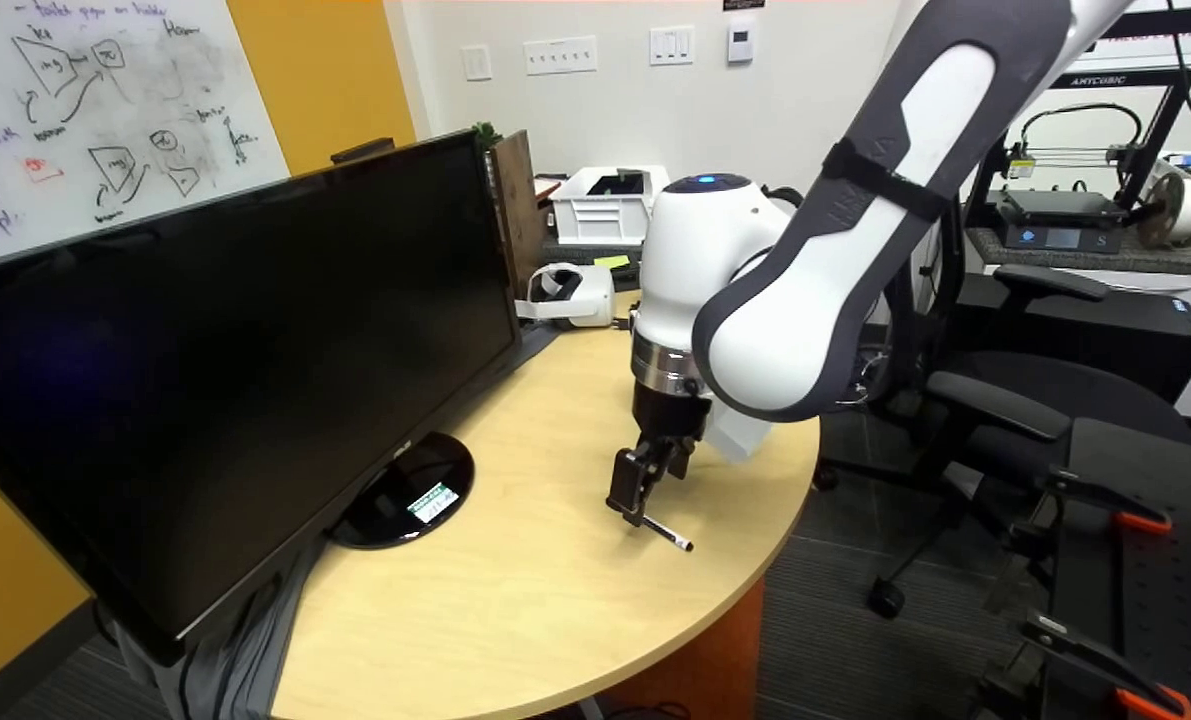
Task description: Put the marker inside the light blue cup
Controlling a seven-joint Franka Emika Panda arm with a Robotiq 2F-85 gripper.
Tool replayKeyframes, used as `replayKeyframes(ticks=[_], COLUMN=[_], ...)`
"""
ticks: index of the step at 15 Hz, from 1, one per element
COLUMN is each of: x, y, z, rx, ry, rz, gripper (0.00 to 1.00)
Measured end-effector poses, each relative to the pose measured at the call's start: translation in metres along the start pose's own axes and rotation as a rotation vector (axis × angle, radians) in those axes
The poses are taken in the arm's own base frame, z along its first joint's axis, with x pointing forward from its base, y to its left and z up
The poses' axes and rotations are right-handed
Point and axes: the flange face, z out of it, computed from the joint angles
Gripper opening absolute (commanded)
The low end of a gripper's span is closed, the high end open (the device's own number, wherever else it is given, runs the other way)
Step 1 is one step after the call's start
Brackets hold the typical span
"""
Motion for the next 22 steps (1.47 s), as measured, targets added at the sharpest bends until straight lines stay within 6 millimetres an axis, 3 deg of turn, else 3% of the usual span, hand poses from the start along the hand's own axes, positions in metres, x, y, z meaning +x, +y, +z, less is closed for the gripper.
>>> replayKeyframes(ticks=[18, 22], x=[0.014, 0.015], y=[-0.002, -0.002], z=[0.038, 0.041], rx=[0.0, -0.001], ry=[-0.02, -0.021], rz=[0.01, 0.012], gripper=[0.8, 0.6])
